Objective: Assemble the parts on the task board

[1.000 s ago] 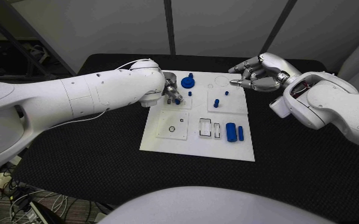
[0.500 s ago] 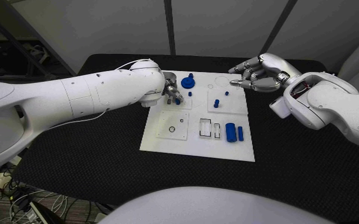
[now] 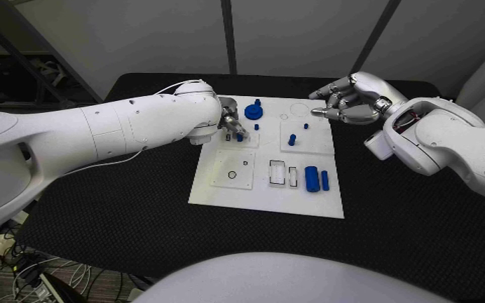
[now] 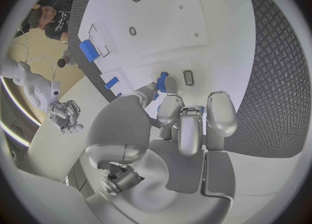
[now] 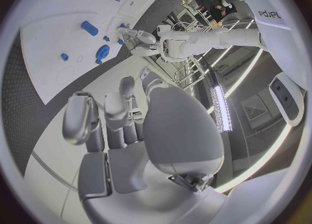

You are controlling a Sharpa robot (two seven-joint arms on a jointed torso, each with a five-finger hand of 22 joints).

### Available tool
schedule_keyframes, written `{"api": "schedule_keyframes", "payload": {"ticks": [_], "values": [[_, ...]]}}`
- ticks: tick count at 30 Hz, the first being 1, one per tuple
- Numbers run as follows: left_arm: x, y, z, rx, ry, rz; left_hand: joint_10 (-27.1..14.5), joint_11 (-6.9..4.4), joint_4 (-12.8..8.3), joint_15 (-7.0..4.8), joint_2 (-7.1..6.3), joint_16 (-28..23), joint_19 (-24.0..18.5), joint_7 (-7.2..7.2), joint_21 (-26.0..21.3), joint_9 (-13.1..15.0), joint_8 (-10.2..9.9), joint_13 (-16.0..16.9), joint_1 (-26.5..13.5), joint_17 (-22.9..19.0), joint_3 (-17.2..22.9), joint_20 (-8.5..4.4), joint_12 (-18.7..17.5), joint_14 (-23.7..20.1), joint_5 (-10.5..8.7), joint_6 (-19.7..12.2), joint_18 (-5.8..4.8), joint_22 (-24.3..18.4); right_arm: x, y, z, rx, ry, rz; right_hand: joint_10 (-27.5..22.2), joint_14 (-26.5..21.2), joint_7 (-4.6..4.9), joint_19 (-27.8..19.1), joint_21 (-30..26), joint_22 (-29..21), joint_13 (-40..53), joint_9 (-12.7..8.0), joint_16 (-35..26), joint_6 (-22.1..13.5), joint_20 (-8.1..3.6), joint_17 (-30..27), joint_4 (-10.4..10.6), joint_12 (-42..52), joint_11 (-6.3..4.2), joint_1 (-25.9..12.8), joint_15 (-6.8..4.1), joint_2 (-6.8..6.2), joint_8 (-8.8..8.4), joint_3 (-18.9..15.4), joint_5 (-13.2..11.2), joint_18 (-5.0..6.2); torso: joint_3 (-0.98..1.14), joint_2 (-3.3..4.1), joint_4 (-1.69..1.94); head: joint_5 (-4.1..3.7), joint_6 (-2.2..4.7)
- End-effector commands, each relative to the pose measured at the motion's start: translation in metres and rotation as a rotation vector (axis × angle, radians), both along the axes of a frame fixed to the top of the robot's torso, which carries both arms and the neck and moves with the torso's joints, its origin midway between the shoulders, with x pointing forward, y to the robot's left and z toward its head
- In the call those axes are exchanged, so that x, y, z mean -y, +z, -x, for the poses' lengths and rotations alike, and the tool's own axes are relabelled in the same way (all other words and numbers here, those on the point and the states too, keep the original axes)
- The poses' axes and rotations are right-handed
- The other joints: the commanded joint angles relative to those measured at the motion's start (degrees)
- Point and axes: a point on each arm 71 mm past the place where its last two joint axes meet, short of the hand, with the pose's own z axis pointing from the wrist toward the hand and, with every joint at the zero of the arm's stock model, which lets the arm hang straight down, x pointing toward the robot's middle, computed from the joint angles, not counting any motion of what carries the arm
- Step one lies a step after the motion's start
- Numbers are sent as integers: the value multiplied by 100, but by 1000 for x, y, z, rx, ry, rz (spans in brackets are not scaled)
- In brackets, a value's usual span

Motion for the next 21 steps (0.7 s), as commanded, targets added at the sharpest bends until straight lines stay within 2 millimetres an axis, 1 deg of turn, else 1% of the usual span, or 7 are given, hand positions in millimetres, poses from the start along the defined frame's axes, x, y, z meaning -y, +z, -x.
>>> {"api": "schedule_keyframes", "payload": {"ticks": [1,6,10,12,14,19,21], "values": [[0,-6,4,-36,-15,-21,262,-12,75,-28,-52,35,32,15,-26,12,-40,153,30,1338,-20,-13,28,576,-38,30,-65,9,-1,2,0,6,5,-3,36,50,-11,33,-22,-15,-11,-5,-28,31,-5,-10,25,17,9,-58,-1,6,-17,1,27,63,0,-1,2,-3,-5],[-1,-6,4,-42,-18,-24,264,-12,210,-29,-90,40,32,13,-34,21,-57,162,77,1344,-119,-13,31,577,-78,50,-64,8,-1,2,0,6,5,-3,36,50,-11,33,-22,-15,-11,-5,-28,31,-5,-10,25,17,9,-58,-1,6,-17,1,27,63,-2,1,3,0,-7],[-1,-6,5,-44,-19,-25,266,-11,375,-29,-123,40,37,13,-39,31,-79,168,138,1343,-234,-12,26,577,-147,69,-64,16,-1,2,0,6,5,-3,36,50,-11,33,-22,-15,-11,-5,-28,31,-5,-10,25,17,9,-58,-1,6,-17,1,27,63,-2,0,-1,6,-16],[-1,-6,5,-42,-18,-24,266,-10,499,-30,-148,39,36,11,-47,40,-95,171,191,1341,-321,-10,20,576,-214,81,-64,16,-1,2,0,6,5,-3,36,50,-11,33,-22,-15,-11,-5,-28,31,-5,-10,25,17,9,-58,-1,6,-17,1,27,63,-2,0,-2,6,-14],[-2,-6,5,-38,-16,-21,269,-13,650,-25,-175,38,43,20,-48,52,-104,177,220,1339,-435,-11,19,576,-352,104,-66,27,-1,2,0,6,5,-4,36,50,-11,33,-22,-15,-11,-5,-28,31,-5,-10,25,17,9,-58,-1,6,-17,1,27,63,-3,1,-1,5,-12],[-2,-5,4,-22,-6,-12,273,-12,951,-30,-244,40,45,21,-56,78,-119,185,238,1341,-663,-19,12,576,-389,134,-66,35,-1,2,0,7,5,-4,34,50,-10,34,-24,-16,-14,-5,-34,29,-5,-14,30,15,10,-66,-1,6,-18,0,27,63,-2,-1,2,4,-13],[-3,-5,3,-16,-1,-8,273,-9,1011,-31,-255,38,46,22,-57,82,-123,187,235,1337,-702,-22,11,575,-384,136,-66,36,-1,2,0,7,5,-4,34,50,-10,34,-24,-16,-14,-5,-34,29,-5,-14,30,15,10,-66,-1,6,-18,0,27,63,-2,-1,3,4,-11]]}}
